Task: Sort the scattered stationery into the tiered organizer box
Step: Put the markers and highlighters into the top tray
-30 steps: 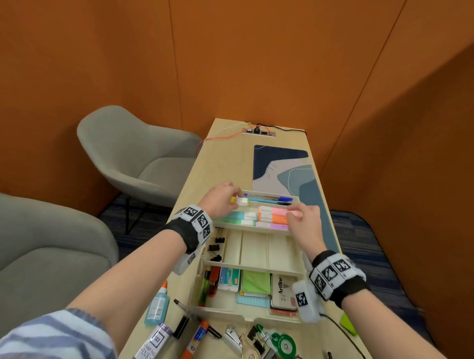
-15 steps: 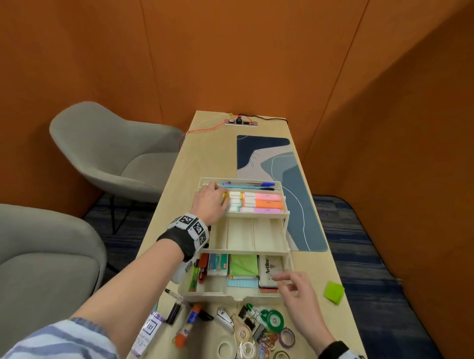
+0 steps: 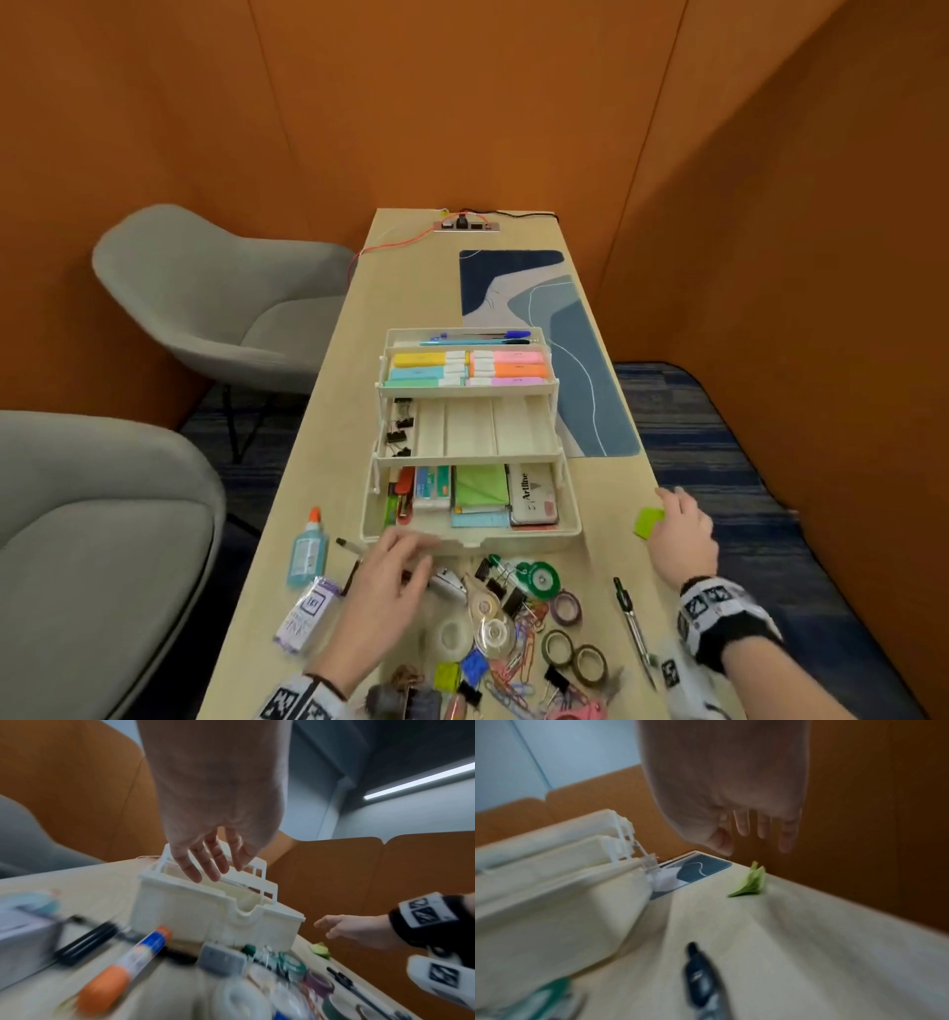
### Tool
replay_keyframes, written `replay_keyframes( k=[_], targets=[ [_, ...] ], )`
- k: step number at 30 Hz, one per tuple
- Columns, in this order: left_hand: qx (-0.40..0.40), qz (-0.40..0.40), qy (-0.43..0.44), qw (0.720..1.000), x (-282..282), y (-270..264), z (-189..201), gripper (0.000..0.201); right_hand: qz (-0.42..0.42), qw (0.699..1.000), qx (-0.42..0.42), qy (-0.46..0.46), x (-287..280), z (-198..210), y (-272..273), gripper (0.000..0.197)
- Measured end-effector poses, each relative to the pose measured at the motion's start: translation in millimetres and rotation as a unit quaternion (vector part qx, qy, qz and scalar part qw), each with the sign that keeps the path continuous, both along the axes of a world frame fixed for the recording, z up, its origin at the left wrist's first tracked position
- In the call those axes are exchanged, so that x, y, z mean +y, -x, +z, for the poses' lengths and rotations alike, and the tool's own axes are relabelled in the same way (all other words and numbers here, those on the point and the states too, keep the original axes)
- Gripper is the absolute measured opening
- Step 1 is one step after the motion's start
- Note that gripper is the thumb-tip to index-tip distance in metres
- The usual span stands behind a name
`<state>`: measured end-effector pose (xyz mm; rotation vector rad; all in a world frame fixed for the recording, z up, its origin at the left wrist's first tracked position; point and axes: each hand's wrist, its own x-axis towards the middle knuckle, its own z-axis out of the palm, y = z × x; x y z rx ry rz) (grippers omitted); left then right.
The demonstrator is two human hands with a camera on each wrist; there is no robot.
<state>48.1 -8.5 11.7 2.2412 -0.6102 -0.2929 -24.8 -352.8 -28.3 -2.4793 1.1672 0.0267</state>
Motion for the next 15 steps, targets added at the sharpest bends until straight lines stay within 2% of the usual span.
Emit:
replay_keyframes(
  k=[2,4,10,13,15],
  targets=[
    [0.002,0.028,0.002,1.000,16,8,-9,0.018,0.023,0.996,0.072,-0.036,-13,-9,-3,0.041],
    [0.004,0.053,0.011,0.999,30,13,-16,0.019,0.055,0.992,0.109,-0.044,-12,-16,-4,0.036],
    [0.032,0.086,-0.006,0.996,55,19,-29,0.019,0.072,0.994,0.067,0.049,24,-32,7,0.031],
    [0.043,0.092,-0.019,0.995,57,19,-32,0.018,0.005,0.999,0.031,-0.040,24,-31,6,0.040],
    [0.052,0.094,-0.023,0.994,56,19,-34,0.018,-0.037,0.992,0.024,-0.117,17,-30,6,0.038]
  ],
)
